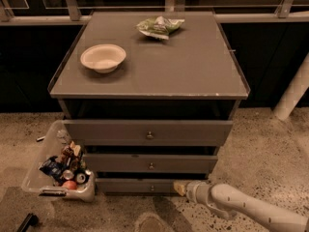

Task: Open bottom drawer

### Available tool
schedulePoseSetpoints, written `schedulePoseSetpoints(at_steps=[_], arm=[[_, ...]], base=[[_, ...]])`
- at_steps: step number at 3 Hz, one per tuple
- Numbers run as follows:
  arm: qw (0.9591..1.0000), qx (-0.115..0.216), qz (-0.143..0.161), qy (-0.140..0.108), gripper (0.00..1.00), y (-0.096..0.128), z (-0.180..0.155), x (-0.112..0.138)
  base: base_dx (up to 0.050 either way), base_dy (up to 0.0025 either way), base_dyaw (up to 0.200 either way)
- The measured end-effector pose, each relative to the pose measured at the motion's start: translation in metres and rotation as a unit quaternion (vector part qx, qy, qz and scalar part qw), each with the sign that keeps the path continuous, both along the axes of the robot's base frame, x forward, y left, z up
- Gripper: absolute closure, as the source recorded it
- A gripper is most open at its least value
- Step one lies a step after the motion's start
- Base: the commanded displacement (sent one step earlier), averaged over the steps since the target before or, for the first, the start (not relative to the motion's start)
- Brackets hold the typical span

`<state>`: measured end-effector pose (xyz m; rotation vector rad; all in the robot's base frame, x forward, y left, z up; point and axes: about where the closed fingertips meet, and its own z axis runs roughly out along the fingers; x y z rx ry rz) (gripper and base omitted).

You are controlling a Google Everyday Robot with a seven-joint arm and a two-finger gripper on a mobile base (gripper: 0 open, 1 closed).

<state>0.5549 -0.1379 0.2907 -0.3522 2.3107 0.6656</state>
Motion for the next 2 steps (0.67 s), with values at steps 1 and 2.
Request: schedulePoseSetpoints(at_steps=[1,2], arm=[[1.0000,0.001,-0.002,0.000,1.00,-0.002,0.001,0.000],[0.9995,0.013,-0.022,-0.020,1.00,-0.018,-0.006,-0.002]], base=[[0.000,0.00000,0.000],[0.000,0.00000,0.000]])
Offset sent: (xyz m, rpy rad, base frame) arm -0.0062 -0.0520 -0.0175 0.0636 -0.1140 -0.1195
